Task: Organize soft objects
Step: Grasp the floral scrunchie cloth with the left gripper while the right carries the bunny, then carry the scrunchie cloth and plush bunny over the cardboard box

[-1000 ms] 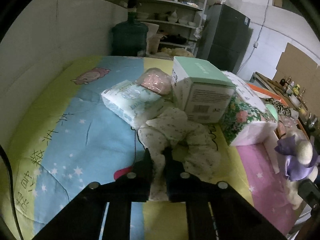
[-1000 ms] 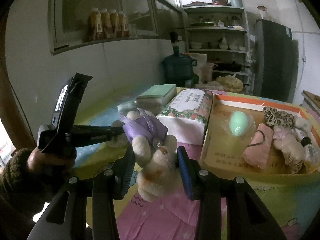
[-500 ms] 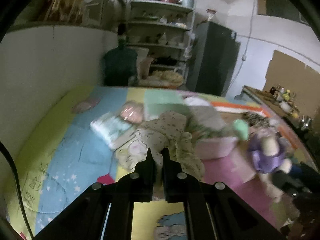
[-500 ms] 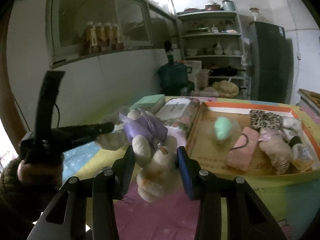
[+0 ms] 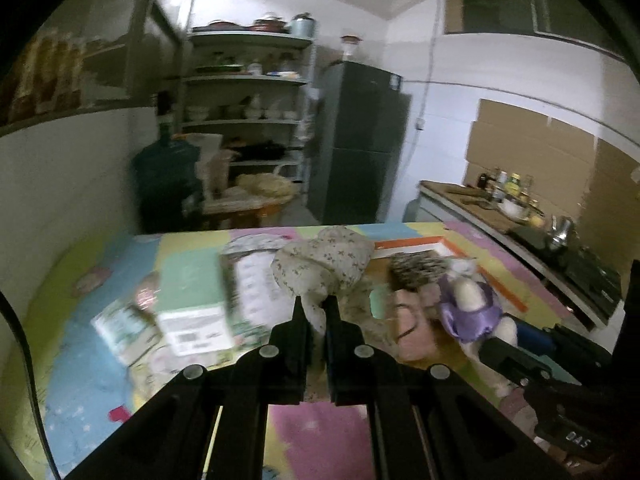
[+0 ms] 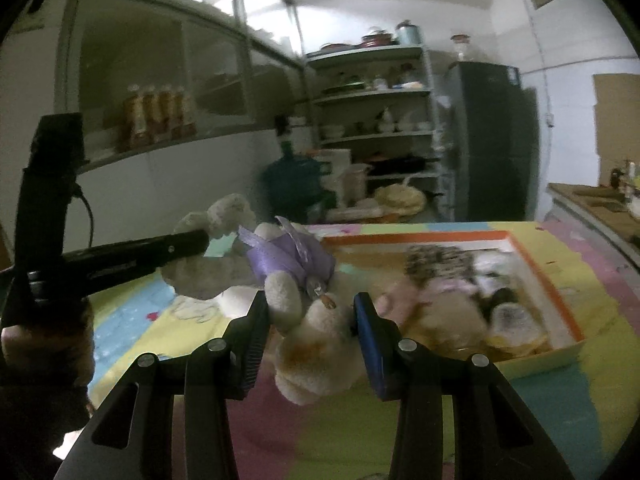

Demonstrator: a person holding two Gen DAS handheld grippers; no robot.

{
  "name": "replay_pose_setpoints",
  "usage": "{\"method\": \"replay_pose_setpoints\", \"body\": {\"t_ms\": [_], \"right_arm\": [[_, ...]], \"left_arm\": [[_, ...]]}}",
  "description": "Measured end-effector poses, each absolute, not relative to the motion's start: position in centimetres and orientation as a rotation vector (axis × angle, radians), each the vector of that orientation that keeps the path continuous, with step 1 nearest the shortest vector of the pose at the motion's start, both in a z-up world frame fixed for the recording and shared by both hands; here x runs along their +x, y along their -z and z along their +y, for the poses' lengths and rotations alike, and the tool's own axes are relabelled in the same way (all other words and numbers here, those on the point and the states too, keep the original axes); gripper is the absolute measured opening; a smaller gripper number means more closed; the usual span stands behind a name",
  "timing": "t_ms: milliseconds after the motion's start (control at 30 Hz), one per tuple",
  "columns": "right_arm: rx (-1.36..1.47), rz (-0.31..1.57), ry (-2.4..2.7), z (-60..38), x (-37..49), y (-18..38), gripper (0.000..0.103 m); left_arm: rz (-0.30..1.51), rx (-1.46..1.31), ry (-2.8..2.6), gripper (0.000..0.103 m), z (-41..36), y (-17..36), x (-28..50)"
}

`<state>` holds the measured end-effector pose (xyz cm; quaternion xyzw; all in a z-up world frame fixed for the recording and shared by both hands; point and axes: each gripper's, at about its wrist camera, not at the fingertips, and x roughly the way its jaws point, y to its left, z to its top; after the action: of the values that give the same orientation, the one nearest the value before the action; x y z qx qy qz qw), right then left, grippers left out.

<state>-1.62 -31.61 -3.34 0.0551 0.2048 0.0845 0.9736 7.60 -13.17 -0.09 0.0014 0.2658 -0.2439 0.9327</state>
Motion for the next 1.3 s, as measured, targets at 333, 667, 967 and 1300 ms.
{"method": "replay_pose_setpoints", "body": {"t_ms": [333,667,967,1300], "right_arm": [[0.101,0.371,-0.051,-35.6,-1.9,2.3,0.043],[0.119,0.359,0.012,-39.0,-1.4,2.5,0.043],[0.12,0.364,0.039,-40.8,-0.3,2.8,0.043],[0.112,0.379,0.07,-42.1,1.2,3.3,0.044]], "left_arm": [[0.533,0.02,0.597,0.007,-19.1,-0.7,8.5],[0.531,0.054,0.628,0.007,-23.2,-0.6,9.7],[0.563,0.075,0.629,0.007,-25.7,0.3,11.2],[0.584,0.086,0.627,0.007,-27.6,1.3,12.9]]}}
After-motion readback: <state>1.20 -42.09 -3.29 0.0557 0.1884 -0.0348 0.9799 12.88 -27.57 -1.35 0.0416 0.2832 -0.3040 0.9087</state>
